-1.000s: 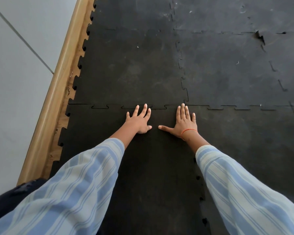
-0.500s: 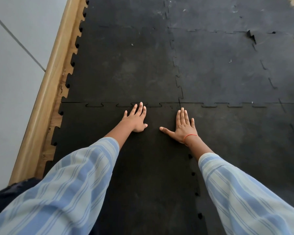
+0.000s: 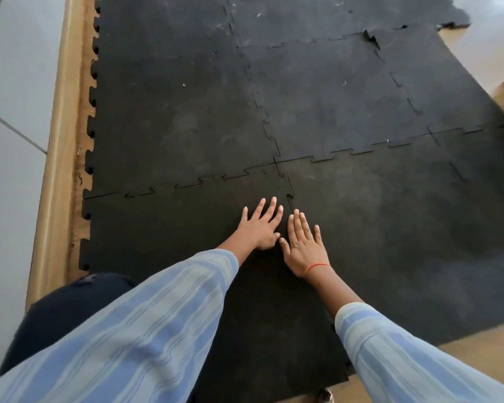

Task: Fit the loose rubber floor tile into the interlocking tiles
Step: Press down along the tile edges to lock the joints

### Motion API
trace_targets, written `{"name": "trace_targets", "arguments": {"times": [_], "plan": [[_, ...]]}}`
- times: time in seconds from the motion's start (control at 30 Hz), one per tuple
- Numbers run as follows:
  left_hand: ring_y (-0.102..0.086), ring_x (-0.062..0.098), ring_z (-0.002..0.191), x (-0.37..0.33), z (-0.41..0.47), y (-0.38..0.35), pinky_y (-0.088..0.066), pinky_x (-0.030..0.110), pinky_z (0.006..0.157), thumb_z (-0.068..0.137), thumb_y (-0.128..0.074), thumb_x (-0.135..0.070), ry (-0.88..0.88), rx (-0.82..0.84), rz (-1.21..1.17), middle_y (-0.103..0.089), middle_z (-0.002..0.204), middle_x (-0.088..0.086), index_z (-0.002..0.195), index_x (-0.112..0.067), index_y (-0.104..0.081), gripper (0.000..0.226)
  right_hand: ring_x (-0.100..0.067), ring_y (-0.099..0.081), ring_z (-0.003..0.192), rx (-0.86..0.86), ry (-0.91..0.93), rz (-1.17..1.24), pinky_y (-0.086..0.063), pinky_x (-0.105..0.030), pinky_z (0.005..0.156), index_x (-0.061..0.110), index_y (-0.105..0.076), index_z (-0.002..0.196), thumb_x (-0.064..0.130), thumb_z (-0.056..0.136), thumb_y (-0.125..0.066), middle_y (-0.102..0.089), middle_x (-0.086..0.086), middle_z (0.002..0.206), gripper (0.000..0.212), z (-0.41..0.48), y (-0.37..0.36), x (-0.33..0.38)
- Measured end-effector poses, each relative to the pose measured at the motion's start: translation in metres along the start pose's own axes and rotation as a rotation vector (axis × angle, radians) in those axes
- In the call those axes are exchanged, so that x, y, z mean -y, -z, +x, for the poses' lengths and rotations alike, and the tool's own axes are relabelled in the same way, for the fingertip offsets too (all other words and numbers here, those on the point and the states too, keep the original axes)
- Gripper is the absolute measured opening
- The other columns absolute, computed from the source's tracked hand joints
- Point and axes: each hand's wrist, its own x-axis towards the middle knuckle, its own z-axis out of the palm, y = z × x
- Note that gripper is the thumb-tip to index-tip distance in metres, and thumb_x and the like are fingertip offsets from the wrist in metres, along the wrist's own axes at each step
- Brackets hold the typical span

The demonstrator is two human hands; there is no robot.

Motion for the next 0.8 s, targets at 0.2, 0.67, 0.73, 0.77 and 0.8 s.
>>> {"name": "trace_targets", "arguments": {"times": [0.2,0.67,0.73,0.77,0.8], "plan": [[0.023,0.024,0.145,-0.004,0.001,0.005,0.002,0.056,0.116,0.101,-0.032,-0.039,0.031,0.001,0.029,0.031,0.156,-0.002,0.152,-0.026,0.014,0.070,-0.012,0.026,0.142,-0.006,0.015,0.012,0.015,-0.042,0.115,0.014,0.015,0.149,0.044,0.101,-0.011,0.025,0.000,0.157,0.063,0.002,0.001,-0.003],[0.020,0.021,0.146,-0.001,0.001,-0.013,0.003,0.055,0.115,0.102,-0.023,-0.042,-0.025,-0.077,0.092,0.028,0.157,-0.002,0.151,-0.023,0.016,0.065,-0.014,0.011,0.146,-0.234,-0.032,-0.027,0.009,-0.043,0.118,0.012,-0.002,0.151,0.055,0.095,-0.014,0.008,0.000,0.158,0.071,-0.057,-0.052,-0.018],[0.020,0.021,0.146,-0.001,0.000,-0.012,0.003,0.055,0.116,0.102,-0.022,-0.042,-0.023,-0.067,0.087,0.029,0.157,-0.002,0.151,-0.023,0.017,0.065,-0.013,0.013,0.145,-0.210,-0.031,-0.028,0.012,-0.043,0.117,0.013,-0.001,0.152,0.057,0.095,-0.012,0.008,0.000,0.159,0.073,-0.057,-0.050,-0.017],[0.021,0.021,0.146,-0.001,-0.001,-0.012,0.004,0.055,0.116,0.102,-0.022,-0.042,-0.022,-0.065,0.089,0.029,0.157,-0.002,0.151,-0.023,0.017,0.065,-0.013,0.015,0.145,-0.208,-0.028,-0.020,0.013,-0.042,0.117,0.013,0.000,0.152,0.057,0.095,-0.013,0.007,-0.001,0.160,0.073,-0.058,-0.049,-0.017],[0.021,0.021,0.146,-0.002,-0.001,-0.011,0.004,0.055,0.116,0.102,-0.022,-0.042,-0.022,-0.062,0.090,0.030,0.157,-0.002,0.151,-0.023,0.018,0.065,-0.012,0.016,0.144,-0.211,-0.028,-0.005,0.014,-0.041,0.117,0.013,0.001,0.152,0.057,0.095,-0.014,0.007,-0.001,0.160,0.073,-0.060,-0.048,-0.017]]}}
